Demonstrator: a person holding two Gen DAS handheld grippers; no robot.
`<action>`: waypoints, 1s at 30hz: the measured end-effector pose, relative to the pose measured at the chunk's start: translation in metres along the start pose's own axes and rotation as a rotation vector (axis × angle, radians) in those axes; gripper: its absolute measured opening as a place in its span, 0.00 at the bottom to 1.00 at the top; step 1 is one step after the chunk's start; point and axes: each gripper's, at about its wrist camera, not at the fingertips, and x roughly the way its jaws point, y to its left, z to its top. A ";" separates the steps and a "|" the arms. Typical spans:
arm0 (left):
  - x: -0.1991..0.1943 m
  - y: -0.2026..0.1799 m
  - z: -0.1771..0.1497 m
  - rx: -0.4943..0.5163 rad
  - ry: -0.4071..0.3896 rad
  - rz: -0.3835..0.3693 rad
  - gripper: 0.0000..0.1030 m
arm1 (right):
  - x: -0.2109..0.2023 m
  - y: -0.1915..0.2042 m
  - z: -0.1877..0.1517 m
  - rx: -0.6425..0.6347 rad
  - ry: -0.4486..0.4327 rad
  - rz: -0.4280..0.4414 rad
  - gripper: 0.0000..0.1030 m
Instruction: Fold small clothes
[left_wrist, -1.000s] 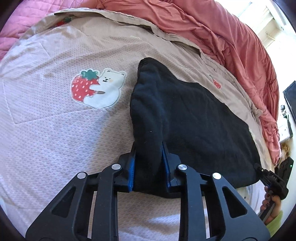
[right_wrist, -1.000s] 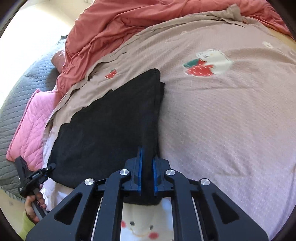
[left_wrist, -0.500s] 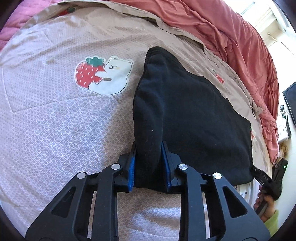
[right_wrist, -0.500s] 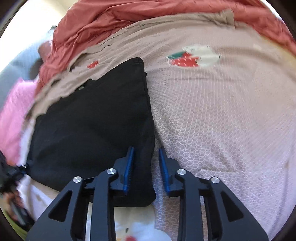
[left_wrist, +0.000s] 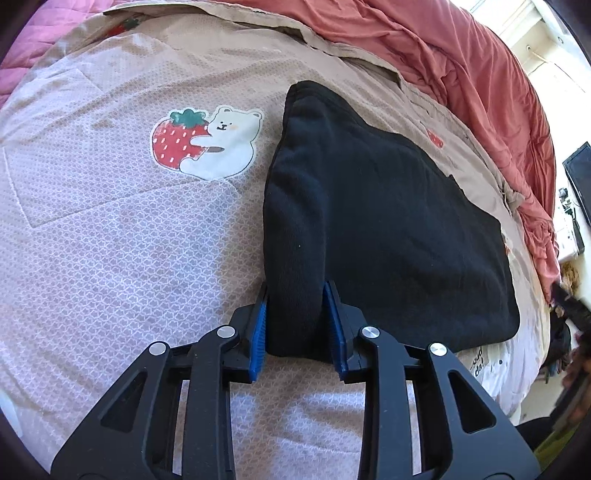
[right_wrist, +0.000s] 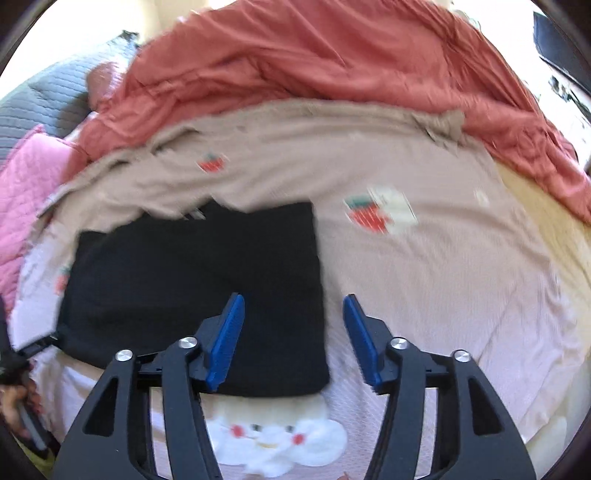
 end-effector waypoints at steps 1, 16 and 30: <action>-0.001 -0.001 -0.002 0.005 -0.001 0.005 0.21 | -0.004 0.005 0.003 -0.009 -0.014 0.013 0.62; -0.029 -0.003 0.002 -0.028 -0.066 0.023 0.40 | 0.056 0.054 -0.038 -0.130 0.026 0.224 0.63; -0.010 -0.021 -0.007 0.069 -0.051 0.179 0.11 | 0.065 0.082 -0.038 -0.178 0.071 0.356 0.66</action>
